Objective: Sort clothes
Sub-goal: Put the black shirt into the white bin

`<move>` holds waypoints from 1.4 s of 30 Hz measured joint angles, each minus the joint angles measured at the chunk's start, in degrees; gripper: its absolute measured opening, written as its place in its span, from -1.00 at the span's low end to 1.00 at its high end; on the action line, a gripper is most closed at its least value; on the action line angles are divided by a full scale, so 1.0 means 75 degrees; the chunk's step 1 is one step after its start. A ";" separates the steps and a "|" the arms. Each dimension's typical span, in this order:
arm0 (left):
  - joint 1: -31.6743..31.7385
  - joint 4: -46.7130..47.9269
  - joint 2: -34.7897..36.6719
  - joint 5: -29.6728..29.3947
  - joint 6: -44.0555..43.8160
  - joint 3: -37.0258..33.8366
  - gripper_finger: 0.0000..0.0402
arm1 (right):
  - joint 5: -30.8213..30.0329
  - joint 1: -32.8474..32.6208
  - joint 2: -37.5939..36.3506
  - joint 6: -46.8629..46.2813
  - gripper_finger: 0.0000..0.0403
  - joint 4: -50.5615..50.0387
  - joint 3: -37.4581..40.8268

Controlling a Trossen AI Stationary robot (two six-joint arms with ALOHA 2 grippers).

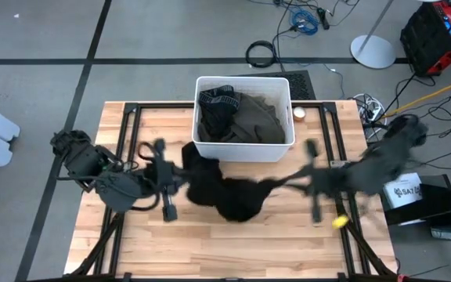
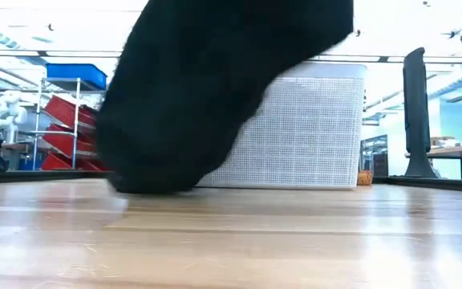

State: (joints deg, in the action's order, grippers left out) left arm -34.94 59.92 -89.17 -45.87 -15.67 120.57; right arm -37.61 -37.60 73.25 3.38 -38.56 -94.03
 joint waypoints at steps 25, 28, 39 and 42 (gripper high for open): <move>-0.1965 -0.9000 0.1006 -0.3148 0.7701 -0.0003 -0.97 | -0.0108 -0.1515 -0.1027 0.6386 -1.00 0.5708 -0.2375; -0.2115 -1.0327 0.1011 -0.2881 0.8816 -0.0003 -0.97 | 0.0076 -0.1675 -0.0925 0.6780 -1.00 0.6049 -0.2846; -0.2263 -1.1161 0.1006 -0.4294 1.0687 -0.0003 -0.97 | -0.2333 -0.1953 -0.0724 0.6746 -1.00 0.5336 -0.3289; -0.2184 -1.0814 0.0959 -0.4371 1.0173 -0.0052 -0.97 | -0.3157 -0.1951 -0.0672 0.6264 -1.00 0.4384 -0.3287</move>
State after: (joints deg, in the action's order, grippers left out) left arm -51.32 -21.18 -81.97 -78.65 60.63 120.18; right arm -61.28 -52.23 68.20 50.36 -5.68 -118.68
